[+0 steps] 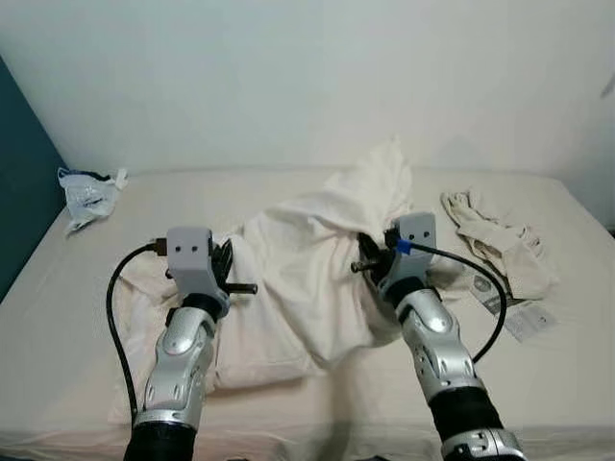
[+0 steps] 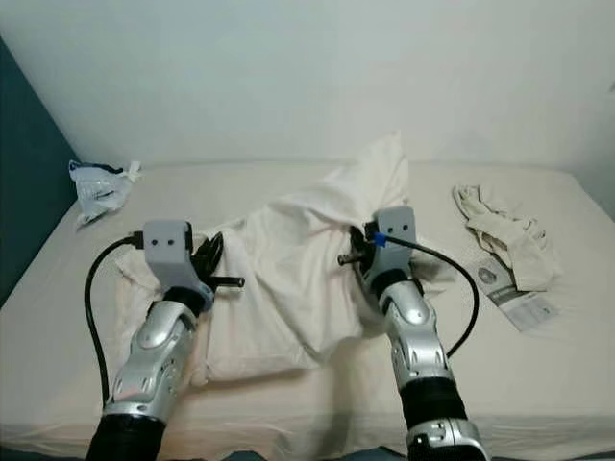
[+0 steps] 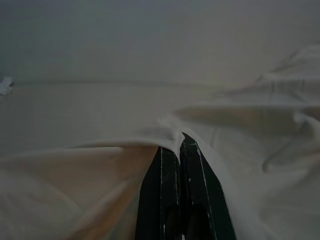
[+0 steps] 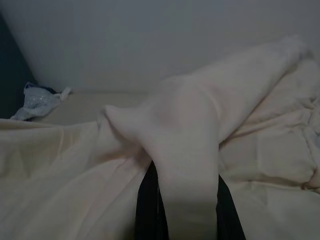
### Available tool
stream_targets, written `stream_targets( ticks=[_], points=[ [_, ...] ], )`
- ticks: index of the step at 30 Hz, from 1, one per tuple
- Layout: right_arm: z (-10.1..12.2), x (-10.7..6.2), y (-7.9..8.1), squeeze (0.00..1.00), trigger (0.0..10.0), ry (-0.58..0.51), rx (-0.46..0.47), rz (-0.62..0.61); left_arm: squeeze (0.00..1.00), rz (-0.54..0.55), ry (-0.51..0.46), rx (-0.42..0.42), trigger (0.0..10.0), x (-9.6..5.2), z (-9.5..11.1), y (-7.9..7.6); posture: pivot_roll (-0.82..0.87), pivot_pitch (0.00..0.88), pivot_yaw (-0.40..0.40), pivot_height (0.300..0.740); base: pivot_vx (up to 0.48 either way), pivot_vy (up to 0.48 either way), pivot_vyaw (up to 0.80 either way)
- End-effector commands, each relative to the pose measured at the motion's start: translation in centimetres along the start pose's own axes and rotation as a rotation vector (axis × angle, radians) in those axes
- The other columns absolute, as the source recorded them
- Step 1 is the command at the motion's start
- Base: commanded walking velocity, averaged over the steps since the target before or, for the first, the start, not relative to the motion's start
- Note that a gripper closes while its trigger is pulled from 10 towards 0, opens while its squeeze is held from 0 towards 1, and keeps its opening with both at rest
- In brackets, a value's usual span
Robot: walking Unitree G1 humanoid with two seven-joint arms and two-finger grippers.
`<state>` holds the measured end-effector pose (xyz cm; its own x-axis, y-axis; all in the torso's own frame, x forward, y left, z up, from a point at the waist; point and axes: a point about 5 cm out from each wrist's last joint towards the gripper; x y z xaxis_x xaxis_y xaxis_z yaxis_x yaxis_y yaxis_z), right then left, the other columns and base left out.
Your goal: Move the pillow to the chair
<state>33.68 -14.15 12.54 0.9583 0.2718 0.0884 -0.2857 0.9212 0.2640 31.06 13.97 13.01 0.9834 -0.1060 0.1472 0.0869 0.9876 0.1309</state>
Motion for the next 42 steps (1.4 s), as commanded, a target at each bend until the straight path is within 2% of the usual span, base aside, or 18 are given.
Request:
stream_targets(
  ticks=[1, 5, 8, 11, 15, 42],
  points=[
    [0.6, 0.4, 1.2, 0.0, 10.0, -0.031, -0.02, 0.066, 0.0, -0.002, -0.068, 0.006, 10.0, 0.1, 1.0, 0.1, 0.0, 0.036, -0.012, 0.74, 0.0, 0.0, 0.0],
    [1.3, 0.6, 1.1, 0.0, 10.0, -0.069, -0.038, 0.046, 0.0, -0.002, -0.079, 0.013, 10.0, 0.3, 1.3, 0.2, 0.01, 0.035, -0.011, 0.74, 0.0, 0.0, 0.0],
    [1.3, 0.8, 1.0, 0.0, 10.0, -0.069, -0.031, 0.036, 0.0, 0.001, -0.081, 0.03, 10.0, 0.5, 1.3, 0.3, 0.01, 0.036, -0.01, 0.74, 0.0, 0.0, 0.0],
    [1.2, 0.8, 1.1, 0.0, 10.0, -0.052, -0.066, 0.044, 0.0, 0.002, -0.082, 0.035, 10.0, 0.5, 1.4, 0.3, 0.01, 0.038, -0.009, 0.74, 0.0, 0.0, 0.0],
    [0.8, 0.7, 1.5, 0.0, 10.0, -0.043, -0.111, 0.069, 0.0, 0.003, -0.09, 0.045, 10.0, 0.5, 1.5, 0.3, 0.01, 0.044, -0.011, 0.74, 0.0, 0.0, 0.8],
    [0.3, 0.8, 2.0, 0.0, 10.0, -0.035, -0.047, 0.079, 0.0, -0.034, -0.087, 0.063, 10.0, 0.2, 1.7, -0.3, 0.04, 0.056, -0.007, 0.74, 0.0, 0.0, 0.8]
  ],
)
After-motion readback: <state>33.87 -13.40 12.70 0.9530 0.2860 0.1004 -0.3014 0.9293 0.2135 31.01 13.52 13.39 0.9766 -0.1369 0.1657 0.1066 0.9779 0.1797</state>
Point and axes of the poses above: a point about 5 cm out from each wrist's last joint towards the gripper, its own x axis pointing out of the wrist towards the gripper, its own z axis along the axis of the wrist's last joint, y = z × x, and after that the axes turned 15 degrees about x, right-handed
